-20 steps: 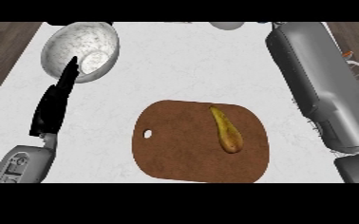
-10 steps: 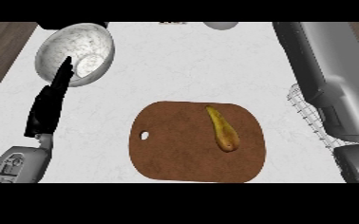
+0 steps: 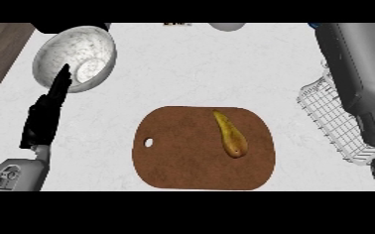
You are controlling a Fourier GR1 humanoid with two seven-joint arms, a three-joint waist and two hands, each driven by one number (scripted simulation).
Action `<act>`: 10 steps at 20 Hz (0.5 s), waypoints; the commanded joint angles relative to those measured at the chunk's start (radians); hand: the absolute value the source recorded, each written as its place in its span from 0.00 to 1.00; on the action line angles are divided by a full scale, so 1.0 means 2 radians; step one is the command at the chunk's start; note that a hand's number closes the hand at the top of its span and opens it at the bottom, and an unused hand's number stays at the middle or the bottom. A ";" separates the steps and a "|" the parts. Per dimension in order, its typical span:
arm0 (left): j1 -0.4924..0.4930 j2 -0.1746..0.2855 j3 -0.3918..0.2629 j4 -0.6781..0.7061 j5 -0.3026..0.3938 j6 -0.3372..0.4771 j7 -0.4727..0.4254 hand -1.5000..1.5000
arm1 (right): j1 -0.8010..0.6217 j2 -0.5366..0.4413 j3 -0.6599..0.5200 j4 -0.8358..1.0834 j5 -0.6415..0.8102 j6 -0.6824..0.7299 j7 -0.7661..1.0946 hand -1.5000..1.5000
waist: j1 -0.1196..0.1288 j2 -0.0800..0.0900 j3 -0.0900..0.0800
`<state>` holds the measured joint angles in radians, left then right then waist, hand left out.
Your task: Pick the can from the cutting board and place it in the tiered basket
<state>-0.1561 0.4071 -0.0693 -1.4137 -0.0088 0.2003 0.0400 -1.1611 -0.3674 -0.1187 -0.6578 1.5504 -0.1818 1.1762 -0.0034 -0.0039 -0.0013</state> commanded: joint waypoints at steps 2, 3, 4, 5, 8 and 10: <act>0.012 0.002 0.007 0.000 -0.005 0.006 0.004 0.50 | 0.025 -0.029 -0.008 -0.004 0.023 0.083 0.069 1.00 | -0.008 -0.004 0.000; -0.010 -0.011 0.000 0.014 -0.009 0.009 0.006 0.50 | 0.024 -0.028 -0.004 -0.014 0.030 0.088 0.068 1.00 | -0.011 -0.002 0.000; -0.004 0.005 0.012 -0.003 0.002 -0.005 0.014 0.50 | 0.036 -0.047 -0.012 -0.029 0.025 0.091 0.048 1.00 | -0.010 -0.004 0.000; -0.001 -0.003 0.003 -0.010 -0.009 0.004 0.021 0.50 | 0.033 -0.044 -0.017 -0.023 0.024 0.102 0.050 1.00 | -0.005 -0.002 0.000; 0.006 -0.004 0.013 -0.003 0.000 -0.007 0.001 0.50 | 0.075 -0.046 -0.026 -0.080 0.004 0.129 0.015 1.00 | -0.010 -0.004 0.000; 0.025 -0.006 0.000 -0.049 -0.013 0.003 0.028 0.50 | 0.107 -0.053 -0.040 -0.114 -0.014 0.133 -0.009 1.00 | -0.007 -0.004 0.001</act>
<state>-0.1365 0.3977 -0.0630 -1.4440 -0.0278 0.2052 0.0648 -1.0221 -0.4593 -0.1724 -0.7873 1.5602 -0.0292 1.1112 -0.0188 -0.0101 -0.0007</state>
